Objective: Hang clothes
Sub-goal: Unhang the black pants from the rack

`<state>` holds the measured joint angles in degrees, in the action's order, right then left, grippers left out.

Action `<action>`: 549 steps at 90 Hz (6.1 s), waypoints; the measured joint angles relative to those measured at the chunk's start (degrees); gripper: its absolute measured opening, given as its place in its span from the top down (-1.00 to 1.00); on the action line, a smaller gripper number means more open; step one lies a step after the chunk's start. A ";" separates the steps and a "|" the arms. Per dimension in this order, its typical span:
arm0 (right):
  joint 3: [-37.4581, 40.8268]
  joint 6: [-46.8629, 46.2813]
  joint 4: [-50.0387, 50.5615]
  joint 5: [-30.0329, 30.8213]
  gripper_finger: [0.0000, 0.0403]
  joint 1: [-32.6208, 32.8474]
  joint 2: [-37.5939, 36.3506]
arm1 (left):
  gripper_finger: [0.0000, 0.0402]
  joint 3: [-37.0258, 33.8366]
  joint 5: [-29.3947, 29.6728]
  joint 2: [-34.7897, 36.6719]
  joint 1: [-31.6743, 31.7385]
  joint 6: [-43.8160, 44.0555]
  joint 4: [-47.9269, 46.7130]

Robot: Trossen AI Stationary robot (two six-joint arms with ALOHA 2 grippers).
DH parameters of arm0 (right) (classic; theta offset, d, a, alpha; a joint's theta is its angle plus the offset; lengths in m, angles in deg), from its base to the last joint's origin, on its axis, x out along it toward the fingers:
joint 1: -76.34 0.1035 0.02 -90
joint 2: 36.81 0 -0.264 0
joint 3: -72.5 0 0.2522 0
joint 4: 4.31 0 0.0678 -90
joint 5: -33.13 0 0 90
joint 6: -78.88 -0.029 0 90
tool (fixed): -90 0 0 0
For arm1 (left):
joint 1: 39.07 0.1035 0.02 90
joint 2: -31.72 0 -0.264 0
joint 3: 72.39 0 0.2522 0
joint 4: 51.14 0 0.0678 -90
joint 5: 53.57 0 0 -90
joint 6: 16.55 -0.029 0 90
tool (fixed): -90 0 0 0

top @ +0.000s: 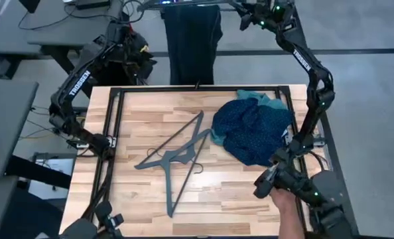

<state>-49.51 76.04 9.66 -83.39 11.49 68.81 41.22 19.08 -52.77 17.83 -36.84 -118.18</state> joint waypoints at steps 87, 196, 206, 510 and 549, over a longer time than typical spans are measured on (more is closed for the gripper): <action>0.13 3.08 2.57 -9.19 0.54 4.21 -2.38 | 0.27 0.02 -0.03 0.00 -0.03 1.44 0.27; -0.07 18.41 34.28 -5.77 0.54 18.02 -28.33 | 0.27 33.64 6.72 1.92 -27.15 5.72 -2.97; -0.07 18.36 34.66 -5.73 0.54 19.52 -28.22 | 0.27 33.62 9.55 0.93 -29.62 4.59 -5.09; -17.77 -4.87 11.76 -17.03 1.00 45.46 -24.54 | 0.92 28.39 33.48 -6.32 -24.57 7.21 -4.93; -18.01 -5.70 6.38 -23.13 1.00 52.60 -17.94 | 0.81 28.21 39.15 -14.66 -24.43 14.90 -21.16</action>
<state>-67.52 70.34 16.04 -106.51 64.09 50.88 69.43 58.23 -67.42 -6.59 -21.94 -139.34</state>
